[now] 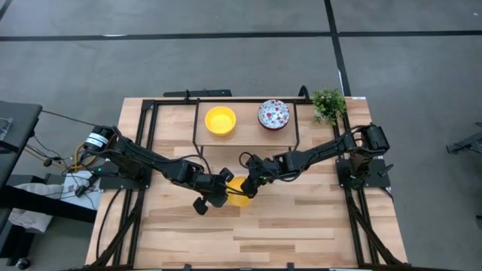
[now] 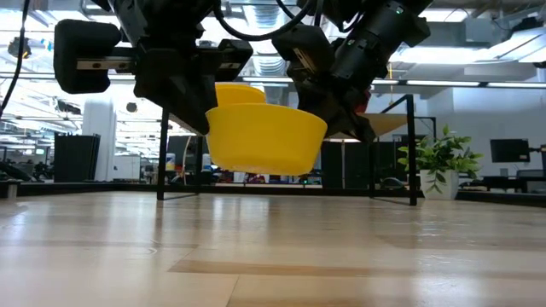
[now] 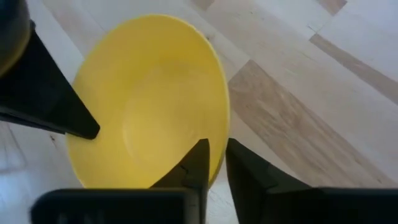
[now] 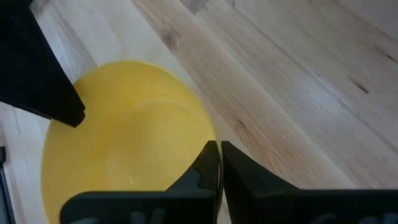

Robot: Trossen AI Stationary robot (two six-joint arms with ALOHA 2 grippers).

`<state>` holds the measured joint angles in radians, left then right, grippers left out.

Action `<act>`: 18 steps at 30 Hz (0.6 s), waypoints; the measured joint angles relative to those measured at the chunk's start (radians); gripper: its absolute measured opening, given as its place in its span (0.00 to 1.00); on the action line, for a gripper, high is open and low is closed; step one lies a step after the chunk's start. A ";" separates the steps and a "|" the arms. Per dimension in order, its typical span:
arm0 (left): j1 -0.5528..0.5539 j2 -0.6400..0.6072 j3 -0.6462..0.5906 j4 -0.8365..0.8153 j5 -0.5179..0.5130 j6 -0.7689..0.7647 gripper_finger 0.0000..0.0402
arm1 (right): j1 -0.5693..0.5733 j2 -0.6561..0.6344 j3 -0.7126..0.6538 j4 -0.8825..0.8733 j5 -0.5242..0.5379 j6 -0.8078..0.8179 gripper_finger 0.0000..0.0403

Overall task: Pick & Place Mini bowls
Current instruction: Stack the yellow bowl on top of the yellow bowl on the shelf

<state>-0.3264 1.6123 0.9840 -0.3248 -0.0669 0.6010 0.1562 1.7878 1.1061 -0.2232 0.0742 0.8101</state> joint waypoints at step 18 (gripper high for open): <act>-0.022 0.001 -0.001 0.005 -0.002 0.005 0.03 | -0.001 0.000 0.002 0.040 -0.052 -0.048 0.08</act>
<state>-0.3486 1.6131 0.9833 -0.3202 -0.0692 0.6060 0.1555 1.7874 1.1076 -0.1829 0.0221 0.7618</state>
